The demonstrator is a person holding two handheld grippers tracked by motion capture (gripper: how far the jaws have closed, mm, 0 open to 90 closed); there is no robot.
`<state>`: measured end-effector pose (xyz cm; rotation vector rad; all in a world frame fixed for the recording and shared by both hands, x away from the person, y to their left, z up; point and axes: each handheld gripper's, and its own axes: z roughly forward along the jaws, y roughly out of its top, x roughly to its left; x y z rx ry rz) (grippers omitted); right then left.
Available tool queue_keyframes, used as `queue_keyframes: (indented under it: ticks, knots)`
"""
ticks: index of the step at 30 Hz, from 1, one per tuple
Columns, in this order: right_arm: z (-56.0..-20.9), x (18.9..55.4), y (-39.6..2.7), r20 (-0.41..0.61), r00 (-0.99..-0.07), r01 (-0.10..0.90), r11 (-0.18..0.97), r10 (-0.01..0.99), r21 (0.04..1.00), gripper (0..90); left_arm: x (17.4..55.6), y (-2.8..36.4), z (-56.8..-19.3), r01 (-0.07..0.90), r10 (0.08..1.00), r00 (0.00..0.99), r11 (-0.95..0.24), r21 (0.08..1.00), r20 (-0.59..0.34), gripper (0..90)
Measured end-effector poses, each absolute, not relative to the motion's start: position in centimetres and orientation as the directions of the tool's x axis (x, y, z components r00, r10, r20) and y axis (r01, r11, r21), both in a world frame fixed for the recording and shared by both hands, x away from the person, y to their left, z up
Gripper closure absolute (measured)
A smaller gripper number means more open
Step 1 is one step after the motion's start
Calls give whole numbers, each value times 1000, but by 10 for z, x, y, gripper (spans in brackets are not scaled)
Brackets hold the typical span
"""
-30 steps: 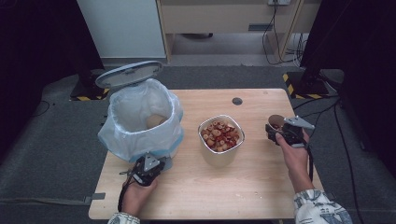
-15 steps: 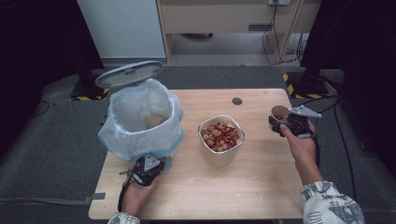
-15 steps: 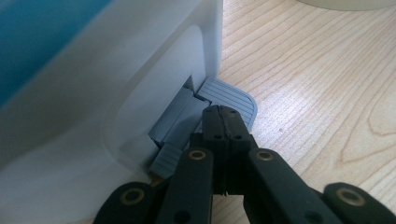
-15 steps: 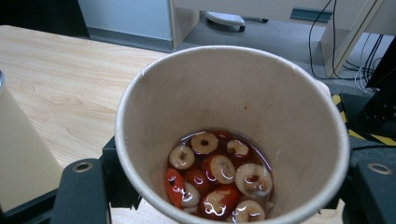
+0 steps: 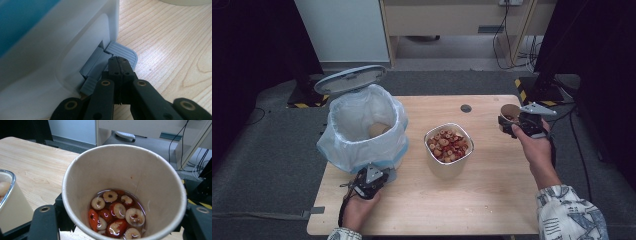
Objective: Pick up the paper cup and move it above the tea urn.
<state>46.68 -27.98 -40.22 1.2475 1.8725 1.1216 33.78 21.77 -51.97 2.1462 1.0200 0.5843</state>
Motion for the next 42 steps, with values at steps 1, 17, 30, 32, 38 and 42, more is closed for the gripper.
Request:
queue_keyframes:
  ticks: [1, 17, 30, 32, 38, 42]
  knots:
    - [-398, 468, -279, -44, -369, 402, 202, 928, 893, 301, 338, 218, -520, 494, 799, 592, -461, 737, 103, 894]
    - [-376, 478, -282, -76, -382, 374, 229, 921, 899, 303, 338, 218, -519, 495, 799, 592, -463, 735, 106, 894]
    - [-360, 484, -272, -110, -415, 345, 268, 903, 899, 304, 338, 218, -520, 494, 799, 592, -464, 735, 106, 894]
    - [-357, 485, -270, -121, -423, 339, 281, 898, 898, 304, 338, 218, -520, 494, 799, 592, -464, 735, 106, 894]
    - [-351, 487, -262, -138, -440, 326, 301, 887, 896, 305, 338, 218, -520, 493, 799, 593, -462, 737, 104, 894]
    - [-347, 489, -256, -149, -456, 310, 314, 877, 897, 307, 338, 218, -519, 494, 799, 592, -464, 735, 106, 894]
